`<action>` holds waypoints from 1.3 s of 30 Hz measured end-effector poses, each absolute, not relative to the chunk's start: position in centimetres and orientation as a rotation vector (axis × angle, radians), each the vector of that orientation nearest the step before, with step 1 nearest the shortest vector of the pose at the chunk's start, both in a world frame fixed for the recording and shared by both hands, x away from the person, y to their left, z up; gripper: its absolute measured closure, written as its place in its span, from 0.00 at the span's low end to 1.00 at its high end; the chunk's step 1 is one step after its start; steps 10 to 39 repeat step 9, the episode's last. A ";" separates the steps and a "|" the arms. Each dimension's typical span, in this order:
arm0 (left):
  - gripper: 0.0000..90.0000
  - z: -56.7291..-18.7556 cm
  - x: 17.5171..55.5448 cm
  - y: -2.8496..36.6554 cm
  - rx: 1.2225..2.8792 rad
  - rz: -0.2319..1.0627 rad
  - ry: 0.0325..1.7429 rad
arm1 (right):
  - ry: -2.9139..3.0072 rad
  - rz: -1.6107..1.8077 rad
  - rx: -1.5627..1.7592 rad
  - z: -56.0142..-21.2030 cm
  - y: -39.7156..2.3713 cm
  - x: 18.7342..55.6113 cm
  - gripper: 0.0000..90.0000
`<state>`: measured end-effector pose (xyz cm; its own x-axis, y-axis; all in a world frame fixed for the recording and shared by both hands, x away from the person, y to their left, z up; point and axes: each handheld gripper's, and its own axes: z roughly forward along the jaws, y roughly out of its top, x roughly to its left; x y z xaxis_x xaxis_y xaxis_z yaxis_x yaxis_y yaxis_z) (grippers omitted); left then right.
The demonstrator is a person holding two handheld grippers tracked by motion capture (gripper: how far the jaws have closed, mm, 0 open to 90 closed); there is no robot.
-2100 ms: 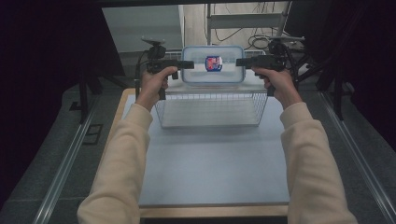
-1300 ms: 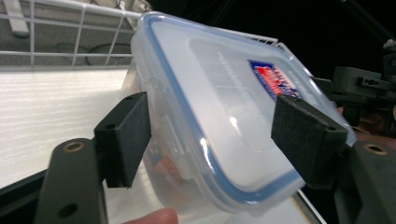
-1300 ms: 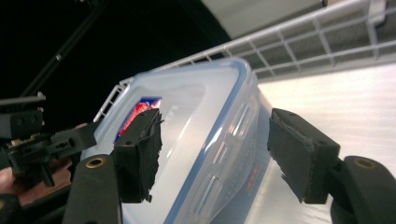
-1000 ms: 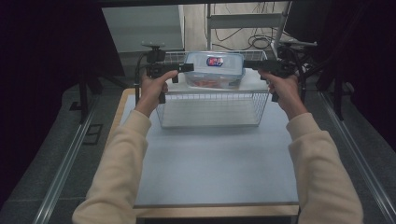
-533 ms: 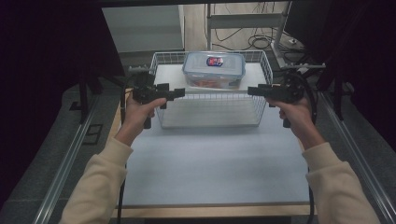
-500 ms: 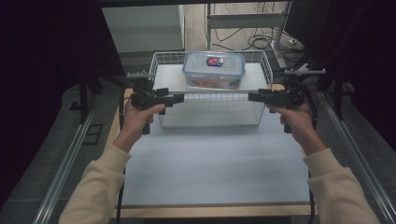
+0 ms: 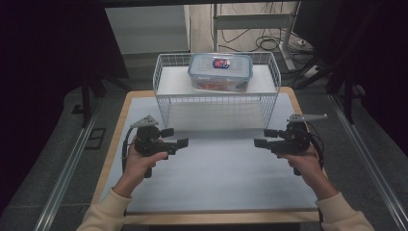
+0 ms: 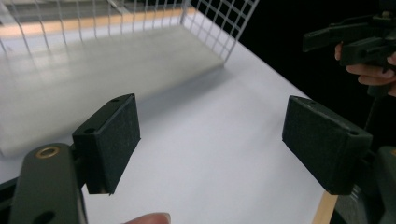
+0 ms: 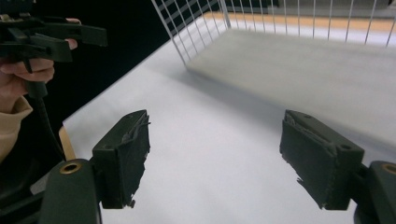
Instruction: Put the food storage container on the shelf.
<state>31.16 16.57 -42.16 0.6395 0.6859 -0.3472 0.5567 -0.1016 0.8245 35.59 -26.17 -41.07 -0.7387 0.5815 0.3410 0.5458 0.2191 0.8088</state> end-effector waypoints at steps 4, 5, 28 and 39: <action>0.21 -42.8 31.2 16.3 1.788 0.154 1.013 | 2.444 1.526 1.116 -42.2 -26.2 35.2 0.25; 0.21 -42.8 31.2 16.2 1.787 0.162 1.015 | 2.436 1.538 1.114 -42.1 -26.3 35.2 0.25; 0.21 -43.0 30.9 16.3 1.784 0.168 1.012 | 2.421 1.539 1.087 -41.7 -26.4 34.9 0.23; 0.21 -43.0 30.9 16.3 1.784 0.168 1.012 | 2.421 1.539 1.087 -41.7 -26.4 34.9 0.23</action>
